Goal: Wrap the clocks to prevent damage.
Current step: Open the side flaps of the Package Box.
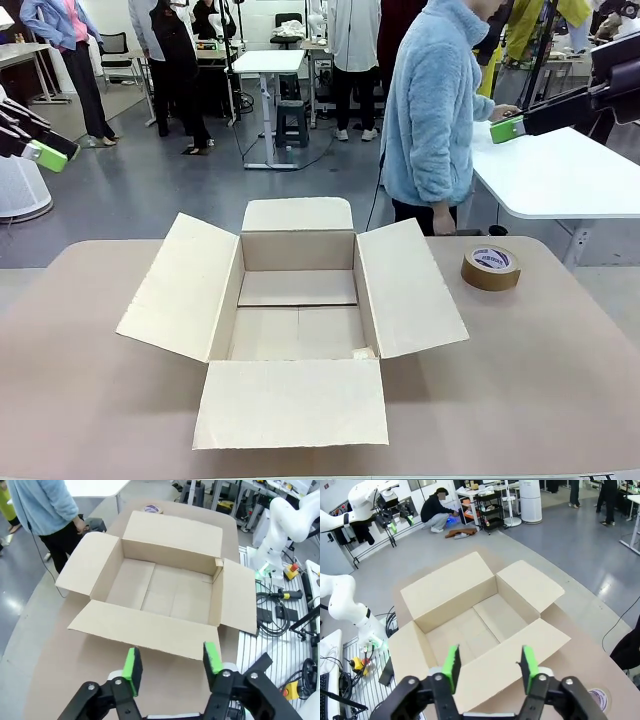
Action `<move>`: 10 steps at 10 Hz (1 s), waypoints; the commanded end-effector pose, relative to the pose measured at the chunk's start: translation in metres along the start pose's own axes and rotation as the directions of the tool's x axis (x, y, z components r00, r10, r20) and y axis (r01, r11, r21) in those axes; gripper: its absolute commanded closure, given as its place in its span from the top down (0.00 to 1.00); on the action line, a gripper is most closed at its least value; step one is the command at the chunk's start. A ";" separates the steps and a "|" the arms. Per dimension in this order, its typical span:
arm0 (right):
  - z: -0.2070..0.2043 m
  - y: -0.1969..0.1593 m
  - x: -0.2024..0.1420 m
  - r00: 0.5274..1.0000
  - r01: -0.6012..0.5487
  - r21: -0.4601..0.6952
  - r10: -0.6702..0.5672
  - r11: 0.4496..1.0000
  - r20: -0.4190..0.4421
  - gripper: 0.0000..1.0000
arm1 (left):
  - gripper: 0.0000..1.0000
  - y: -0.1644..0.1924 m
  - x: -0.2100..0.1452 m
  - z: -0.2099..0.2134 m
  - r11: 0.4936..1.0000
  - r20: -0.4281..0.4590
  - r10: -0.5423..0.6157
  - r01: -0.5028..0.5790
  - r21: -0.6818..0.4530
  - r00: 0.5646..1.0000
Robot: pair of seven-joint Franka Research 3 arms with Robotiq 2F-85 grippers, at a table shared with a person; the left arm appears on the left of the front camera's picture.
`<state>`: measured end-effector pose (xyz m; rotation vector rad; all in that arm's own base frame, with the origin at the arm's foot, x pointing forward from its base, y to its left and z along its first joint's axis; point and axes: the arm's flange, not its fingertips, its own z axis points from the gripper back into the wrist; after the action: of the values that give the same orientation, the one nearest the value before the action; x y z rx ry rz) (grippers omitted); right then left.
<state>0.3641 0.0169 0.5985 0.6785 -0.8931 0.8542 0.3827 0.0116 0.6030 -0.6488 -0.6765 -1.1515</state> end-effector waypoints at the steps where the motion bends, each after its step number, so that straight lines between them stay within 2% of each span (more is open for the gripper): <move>1: -0.002 -0.005 0.000 1.000 -0.018 0.028 0.018 0.999 0.020 0.00 | 0.00 -0.005 -0.005 -0.001 1.000 0.029 -0.023 0.023 -0.010 0.999; 2: -0.003 -0.004 0.001 1.000 -0.022 0.036 0.021 0.999 0.015 0.00 | 0.13 -0.004 -0.004 -0.003 1.000 0.031 -0.021 0.021 -0.015 0.999; 3: -0.006 -0.006 0.001 1.000 -0.019 0.048 0.019 0.999 0.004 0.02 | 0.05 -0.004 -0.005 -0.003 1.000 0.031 -0.014 0.014 -0.010 0.999; 4: -0.007 -0.007 0.002 1.000 -0.017 0.053 0.017 0.998 -0.001 0.00 | 0.00 -0.002 -0.004 -0.004 1.000 0.031 -0.008 0.009 -0.014 0.999; 10: -0.008 -0.009 0.003 1.000 -0.007 0.092 0.010 0.996 -0.026 0.00 | 0.00 -0.001 -0.004 -0.001 1.000 0.037 -0.002 0.002 -0.009 0.999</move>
<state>0.3716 0.0196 0.5963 0.7227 -0.8233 0.9032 0.3804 0.0133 0.6005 -0.6632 -0.6770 -1.1426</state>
